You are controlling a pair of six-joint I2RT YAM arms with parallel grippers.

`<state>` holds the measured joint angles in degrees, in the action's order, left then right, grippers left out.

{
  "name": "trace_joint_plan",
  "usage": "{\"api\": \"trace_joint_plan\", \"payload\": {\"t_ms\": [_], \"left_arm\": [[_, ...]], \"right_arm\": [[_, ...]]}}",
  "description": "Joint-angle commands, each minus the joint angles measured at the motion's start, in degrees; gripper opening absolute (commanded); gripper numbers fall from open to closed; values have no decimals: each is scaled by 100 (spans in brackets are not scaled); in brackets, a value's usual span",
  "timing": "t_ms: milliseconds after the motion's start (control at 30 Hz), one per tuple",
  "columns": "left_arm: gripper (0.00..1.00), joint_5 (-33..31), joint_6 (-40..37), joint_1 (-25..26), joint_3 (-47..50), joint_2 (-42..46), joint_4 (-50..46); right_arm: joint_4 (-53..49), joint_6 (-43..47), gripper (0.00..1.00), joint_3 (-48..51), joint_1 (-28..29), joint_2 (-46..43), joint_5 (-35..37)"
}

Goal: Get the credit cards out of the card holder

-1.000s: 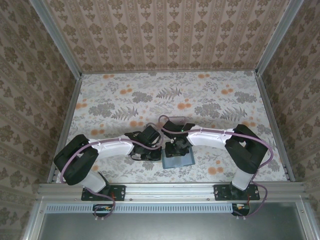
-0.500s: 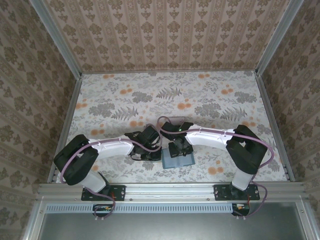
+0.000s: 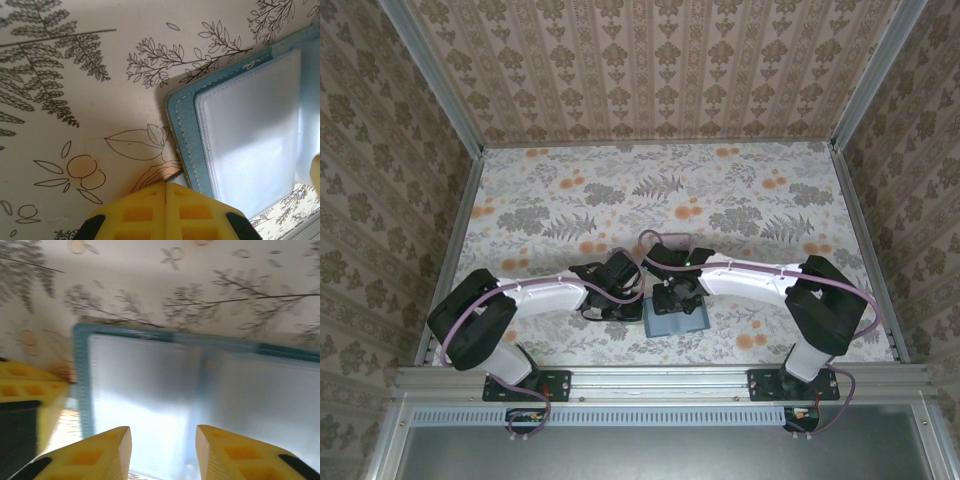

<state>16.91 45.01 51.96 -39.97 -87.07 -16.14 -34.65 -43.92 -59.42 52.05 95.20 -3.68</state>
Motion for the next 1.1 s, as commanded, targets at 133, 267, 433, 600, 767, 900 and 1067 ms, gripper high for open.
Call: {"api": "trace_joint_plan", "payload": {"t_ms": [133,267,433,600,767,900,1067], "left_arm": [[0,-65,-31,-68,94,-154,-159],[0,-75,-33,-78,94,-132,-156],[0,-108,-78,-131,129,-127,-183],[0,-117,-263,-365,131,-103,-297],[0,-91,-515,-605,-45,-19,-517],[4,-109,-695,-767,-239,93,-717],[14,-244,-901,-1068,-367,334,-983]], "right_arm": [[1136,-438,32,273,103,166,-967],[1242,-482,32,324,100,327,-1056],[1080,-436,34,343,64,271,-916],[717,-252,43,412,-104,-256,-424],[428,-2,51,646,-443,-954,-15],[211,356,57,923,-938,-1503,178],[-9,1176,67,1161,-1747,-2201,643]]}}
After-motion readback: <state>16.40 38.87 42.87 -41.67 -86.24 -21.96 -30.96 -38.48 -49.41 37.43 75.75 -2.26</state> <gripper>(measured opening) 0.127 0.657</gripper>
